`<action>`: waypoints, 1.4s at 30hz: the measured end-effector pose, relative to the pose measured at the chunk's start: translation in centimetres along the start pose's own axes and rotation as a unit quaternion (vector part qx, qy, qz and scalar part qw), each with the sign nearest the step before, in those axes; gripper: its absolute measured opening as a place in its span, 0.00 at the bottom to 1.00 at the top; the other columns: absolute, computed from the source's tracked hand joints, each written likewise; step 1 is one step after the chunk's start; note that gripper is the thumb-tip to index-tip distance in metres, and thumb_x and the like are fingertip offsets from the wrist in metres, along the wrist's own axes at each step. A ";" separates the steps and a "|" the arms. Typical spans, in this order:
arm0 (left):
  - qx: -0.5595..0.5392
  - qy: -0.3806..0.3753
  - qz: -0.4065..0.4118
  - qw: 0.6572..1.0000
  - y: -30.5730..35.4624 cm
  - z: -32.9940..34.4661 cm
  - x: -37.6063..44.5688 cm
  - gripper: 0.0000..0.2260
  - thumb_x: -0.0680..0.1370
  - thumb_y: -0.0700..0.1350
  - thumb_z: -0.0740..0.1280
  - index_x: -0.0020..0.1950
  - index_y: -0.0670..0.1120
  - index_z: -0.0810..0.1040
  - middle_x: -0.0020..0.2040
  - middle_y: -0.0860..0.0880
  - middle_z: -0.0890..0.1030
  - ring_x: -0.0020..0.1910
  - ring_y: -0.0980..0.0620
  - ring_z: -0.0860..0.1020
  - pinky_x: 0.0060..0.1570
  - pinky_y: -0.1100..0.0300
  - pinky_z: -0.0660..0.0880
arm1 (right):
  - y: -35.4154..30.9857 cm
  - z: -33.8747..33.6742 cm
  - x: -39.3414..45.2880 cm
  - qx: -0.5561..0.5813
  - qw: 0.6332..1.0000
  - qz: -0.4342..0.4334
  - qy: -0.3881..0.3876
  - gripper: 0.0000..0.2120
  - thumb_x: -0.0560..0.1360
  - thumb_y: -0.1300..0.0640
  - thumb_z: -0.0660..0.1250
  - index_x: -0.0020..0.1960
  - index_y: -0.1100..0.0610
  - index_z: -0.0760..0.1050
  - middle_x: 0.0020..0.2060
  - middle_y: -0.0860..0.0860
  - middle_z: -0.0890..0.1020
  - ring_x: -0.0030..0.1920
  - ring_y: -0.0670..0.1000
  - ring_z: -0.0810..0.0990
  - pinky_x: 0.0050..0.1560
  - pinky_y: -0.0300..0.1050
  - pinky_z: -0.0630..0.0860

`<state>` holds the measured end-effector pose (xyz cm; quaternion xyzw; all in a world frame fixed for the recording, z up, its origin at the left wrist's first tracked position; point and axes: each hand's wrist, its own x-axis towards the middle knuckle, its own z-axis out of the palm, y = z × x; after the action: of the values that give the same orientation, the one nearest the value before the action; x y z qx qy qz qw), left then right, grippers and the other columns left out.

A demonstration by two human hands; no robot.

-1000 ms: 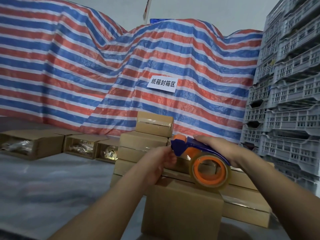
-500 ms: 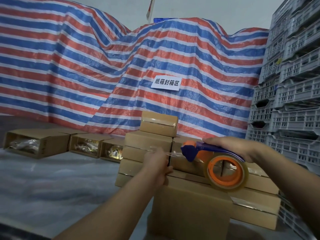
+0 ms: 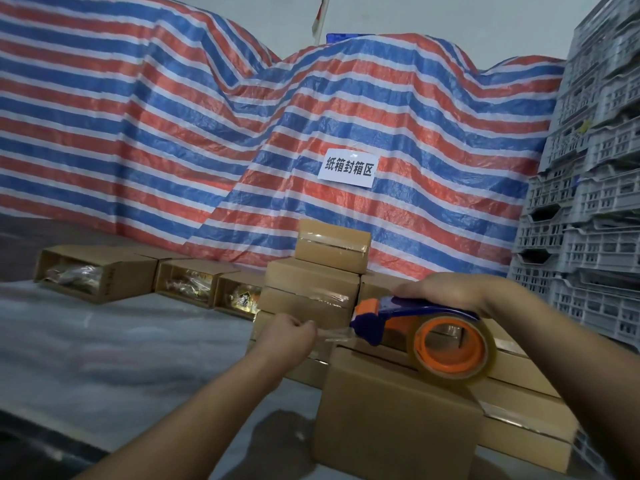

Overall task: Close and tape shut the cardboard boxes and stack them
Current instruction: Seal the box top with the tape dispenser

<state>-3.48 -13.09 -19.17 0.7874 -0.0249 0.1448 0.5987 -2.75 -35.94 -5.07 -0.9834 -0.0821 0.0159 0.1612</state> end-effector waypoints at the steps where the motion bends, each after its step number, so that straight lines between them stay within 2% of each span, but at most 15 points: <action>1: 0.005 -0.004 0.000 1.000 -0.2 -0.1 0.2 0.11 0.80 0.48 0.62 0.42 0.44 0.77 0.35 0.47 0.72 0.36 0.49 0.71 0.41 0.56 0.70 | -0.1 0.0 0.0 -0.002 1.000 0.005 -0.003 0.24 0.79 0.33 0.57 0.54 0.53 0.78 0.36 0.48 0.85 0.34 0.45 0.82 0.42 0.40 0.76; 4: 0.004 -0.014 -0.003 1.000 -0.6 0.0 0.6 0.11 0.79 0.47 0.62 0.37 0.47 0.74 0.33 0.48 0.72 0.34 0.49 0.72 0.39 0.56 0.71 | -0.1 0.0 -0.1 0.018 1.000 0.010 -0.017 0.24 0.80 0.34 0.57 0.54 0.54 0.77 0.34 0.48 0.85 0.33 0.45 0.82 0.35 0.35 0.77; 6: 0.006 -0.024 -0.013 1.000 -0.9 0.3 0.9 0.10 0.79 0.46 0.62 0.39 0.46 0.75 0.34 0.48 0.74 0.35 0.50 0.73 0.38 0.57 0.72 | -0.1 0.2 -0.2 0.031 0.999 0.012 -0.013 0.23 0.80 0.35 0.58 0.53 0.54 0.77 0.33 0.47 0.84 0.31 0.44 0.82 0.33 0.35 0.76; 11: 0.001 -0.027 -0.028 0.999 -1.8 0.5 1.0 0.06 0.80 0.50 0.62 0.45 0.50 0.72 0.44 0.49 0.76 0.43 0.52 0.75 0.36 0.60 0.74 | -0.8 0.5 -0.4 -0.001 1.000 0.016 0.008 0.24 0.79 0.34 0.58 0.50 0.53 0.79 0.32 0.47 0.84 0.31 0.43 0.82 0.41 0.40 0.74; 14: 0.005 -0.034 -0.052 0.998 -2.8 1.4 0.5 0.07 0.81 0.52 0.62 0.46 0.51 0.69 0.45 0.50 0.75 0.42 0.54 0.74 0.34 0.62 0.71 | -1.6 0.6 -0.5 -0.037 0.999 0.015 -0.004 0.24 0.80 0.34 0.57 0.49 0.52 0.79 0.30 0.45 0.83 0.30 0.42 0.81 0.43 0.40 0.73; 21: -0.016 -0.067 -0.089 0.994 -3.4 3.0 0.1 0.11 0.82 0.53 0.60 0.58 0.47 0.73 0.45 0.47 0.76 0.39 0.52 0.73 0.35 0.61 0.72 | -2.0 0.7 -0.1 -0.053 0.998 0.011 -0.016 0.23 0.81 0.35 0.57 0.49 0.52 0.79 0.29 0.45 0.83 0.28 0.41 0.80 0.44 0.41 0.74; 24: -0.031 -0.076 -0.091 0.992 -3.4 3.5 -0.2 0.12 0.83 0.52 0.59 0.57 0.46 0.75 0.42 0.48 0.75 0.36 0.53 0.72 0.34 0.61 0.71 | -1.9 0.8 0.2 -0.048 0.998 0.003 -0.027 0.22 0.81 0.37 0.57 0.54 0.53 0.79 0.33 0.46 0.84 0.32 0.43 0.81 0.44 0.40 0.74; 27: -0.041 -0.084 -0.092 0.991 -3.5 3.6 -0.4 0.11 0.83 0.54 0.58 0.49 0.50 0.76 0.37 0.50 0.73 0.32 0.55 0.69 0.32 0.62 0.70 | -2.1 0.8 0.1 -0.080 0.996 -0.021 -0.028 0.21 0.83 0.38 0.55 0.57 0.51 0.78 0.39 0.48 0.85 0.38 0.44 0.82 0.44 0.38 0.73; 31: -0.015 -0.075 -0.048 0.996 -3.6 3.5 -0.4 0.14 0.83 0.55 0.56 0.44 0.51 0.76 0.31 0.53 0.71 0.26 0.58 0.68 0.27 0.65 0.67 | -2.6 1.1 -0.6 -0.128 0.989 -0.051 -0.044 0.17 0.85 0.44 0.53 0.60 0.51 0.76 0.44 0.49 0.84 0.44 0.45 0.81 0.46 0.38 0.73; 32: -0.014 -0.078 -0.039 0.996 -3.6 3.5 -0.6 0.15 0.84 0.55 0.56 0.45 0.50 0.77 0.31 0.53 0.72 0.27 0.59 0.70 0.29 0.64 0.68 | -2.7 1.0 -0.9 -0.151 0.986 -0.061 -0.047 0.15 0.85 0.46 0.53 0.62 0.51 0.75 0.48 0.49 0.84 0.47 0.46 0.81 0.48 0.37 0.73; 35: 0.018 -0.096 -0.032 0.995 -3.7 3.2 -0.8 0.18 0.84 0.56 0.54 0.55 0.47 0.78 0.41 0.52 0.77 0.41 0.56 0.76 0.44 0.58 0.73 | -2.9 0.7 -0.8 -0.215 0.971 -0.094 -0.046 0.13 0.85 0.51 0.55 0.67 0.52 0.72 0.56 0.53 0.82 0.54 0.50 0.80 0.52 0.35 0.72; 37: 0.058 -0.082 -0.026 0.995 -3.3 2.8 -0.3 0.15 0.84 0.54 0.55 0.60 0.46 0.74 0.41 0.52 0.75 0.40 0.56 0.73 0.39 0.60 0.70 | -2.7 0.7 -0.6 -0.230 0.967 -0.095 -0.059 0.14 0.85 0.51 0.55 0.67 0.54 0.72 0.58 0.55 0.81 0.58 0.54 0.80 0.56 0.39 0.73; 38: 0.061 -0.068 -0.021 0.996 -2.8 2.5 0.0 0.13 0.84 0.52 0.56 0.59 0.45 0.74 0.41 0.52 0.74 0.38 0.57 0.72 0.35 0.62 0.69 | -2.6 0.6 -0.3 -0.215 0.970 -0.097 -0.058 0.15 0.85 0.51 0.56 0.67 0.55 0.72 0.58 0.54 0.82 0.58 0.53 0.80 0.55 0.37 0.74; 40: 0.030 -0.055 -0.029 0.998 -1.4 1.9 0.6 0.12 0.84 0.51 0.55 0.51 0.46 0.74 0.38 0.51 0.72 0.34 0.56 0.70 0.31 0.63 0.65 | -2.2 0.9 0.3 -0.160 0.982 -0.102 -0.018 0.14 0.84 0.51 0.59 0.65 0.57 0.73 0.51 0.46 0.80 0.53 0.47 0.78 0.42 0.26 0.74; 42: -0.003 -0.080 -0.071 0.994 0.0 1.6 0.7 0.14 0.83 0.54 0.55 0.45 0.47 0.72 0.36 0.50 0.69 0.32 0.55 0.66 0.30 0.63 0.62 | -2.2 0.8 0.2 -0.170 0.980 -0.101 -0.015 0.14 0.84 0.51 0.59 0.65 0.57 0.73 0.51 0.45 0.80 0.52 0.45 0.78 0.39 0.26 0.72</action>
<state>-2.48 -14.49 -19.37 0.7946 -0.0171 0.0389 0.6056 -2.99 -33.59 -5.17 -0.9827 -0.1853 -0.0002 -0.0083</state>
